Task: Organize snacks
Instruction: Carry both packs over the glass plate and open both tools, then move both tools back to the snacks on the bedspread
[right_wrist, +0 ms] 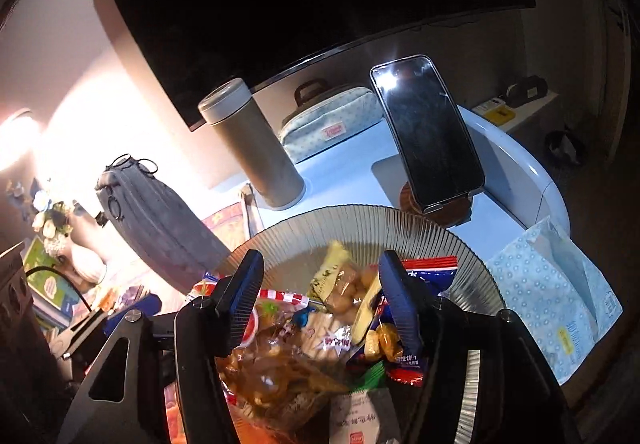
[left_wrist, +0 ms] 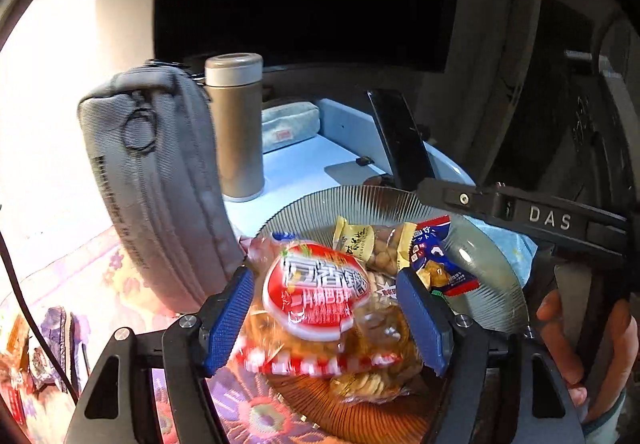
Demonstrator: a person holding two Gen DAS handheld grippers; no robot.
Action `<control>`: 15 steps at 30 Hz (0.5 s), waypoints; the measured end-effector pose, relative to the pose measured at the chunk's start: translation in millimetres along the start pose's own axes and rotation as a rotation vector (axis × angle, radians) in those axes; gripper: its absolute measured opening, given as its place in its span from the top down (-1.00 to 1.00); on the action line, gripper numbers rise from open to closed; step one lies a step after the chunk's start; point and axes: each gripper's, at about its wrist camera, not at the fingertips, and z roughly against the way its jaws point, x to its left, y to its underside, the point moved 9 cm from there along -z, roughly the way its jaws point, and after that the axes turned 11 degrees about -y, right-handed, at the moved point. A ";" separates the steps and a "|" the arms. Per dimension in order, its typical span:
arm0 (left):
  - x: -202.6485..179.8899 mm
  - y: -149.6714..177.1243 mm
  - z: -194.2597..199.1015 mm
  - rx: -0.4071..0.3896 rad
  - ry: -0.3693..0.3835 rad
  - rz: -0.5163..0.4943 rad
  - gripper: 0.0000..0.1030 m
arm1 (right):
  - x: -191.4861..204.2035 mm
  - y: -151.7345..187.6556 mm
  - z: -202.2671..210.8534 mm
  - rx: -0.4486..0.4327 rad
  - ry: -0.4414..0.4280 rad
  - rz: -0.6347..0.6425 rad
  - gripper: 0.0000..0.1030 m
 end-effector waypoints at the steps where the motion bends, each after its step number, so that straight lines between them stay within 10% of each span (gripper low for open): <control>1: 3.4 0.4 1.2 -0.004 -0.004 0.003 -0.38 | 1.1 2.0 1.2 0.002 -0.005 -0.003 -0.15; 15: 64.9 22.8 60.3 -0.063 -0.065 0.069 -0.38 | 61.5 25.2 4.8 0.023 -0.058 0.063 -0.15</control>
